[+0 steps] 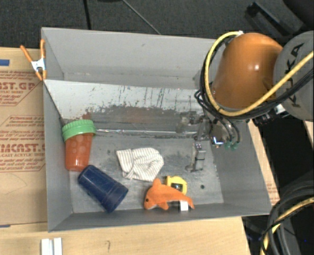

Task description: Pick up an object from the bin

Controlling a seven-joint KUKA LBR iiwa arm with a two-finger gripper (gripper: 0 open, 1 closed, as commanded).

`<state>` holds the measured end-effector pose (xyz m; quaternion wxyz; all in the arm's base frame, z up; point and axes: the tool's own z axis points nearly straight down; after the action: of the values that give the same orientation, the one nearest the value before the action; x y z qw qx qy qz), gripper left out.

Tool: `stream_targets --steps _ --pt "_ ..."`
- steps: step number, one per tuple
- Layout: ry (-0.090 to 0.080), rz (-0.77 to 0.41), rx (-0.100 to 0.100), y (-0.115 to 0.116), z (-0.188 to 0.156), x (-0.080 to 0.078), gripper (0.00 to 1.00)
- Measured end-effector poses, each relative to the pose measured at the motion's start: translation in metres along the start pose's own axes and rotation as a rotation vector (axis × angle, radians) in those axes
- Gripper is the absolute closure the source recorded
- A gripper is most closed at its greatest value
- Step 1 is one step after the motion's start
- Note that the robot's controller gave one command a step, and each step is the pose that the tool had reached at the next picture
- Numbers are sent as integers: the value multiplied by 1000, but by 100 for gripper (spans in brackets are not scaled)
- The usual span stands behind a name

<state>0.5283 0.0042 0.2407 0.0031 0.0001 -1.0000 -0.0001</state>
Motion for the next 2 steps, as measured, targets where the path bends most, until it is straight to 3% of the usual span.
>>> stream_targets --steps 1,2 --pt "-8 0 0 0 -5 -1 0" --pt "-15 -54 1 5 37 -5 0"
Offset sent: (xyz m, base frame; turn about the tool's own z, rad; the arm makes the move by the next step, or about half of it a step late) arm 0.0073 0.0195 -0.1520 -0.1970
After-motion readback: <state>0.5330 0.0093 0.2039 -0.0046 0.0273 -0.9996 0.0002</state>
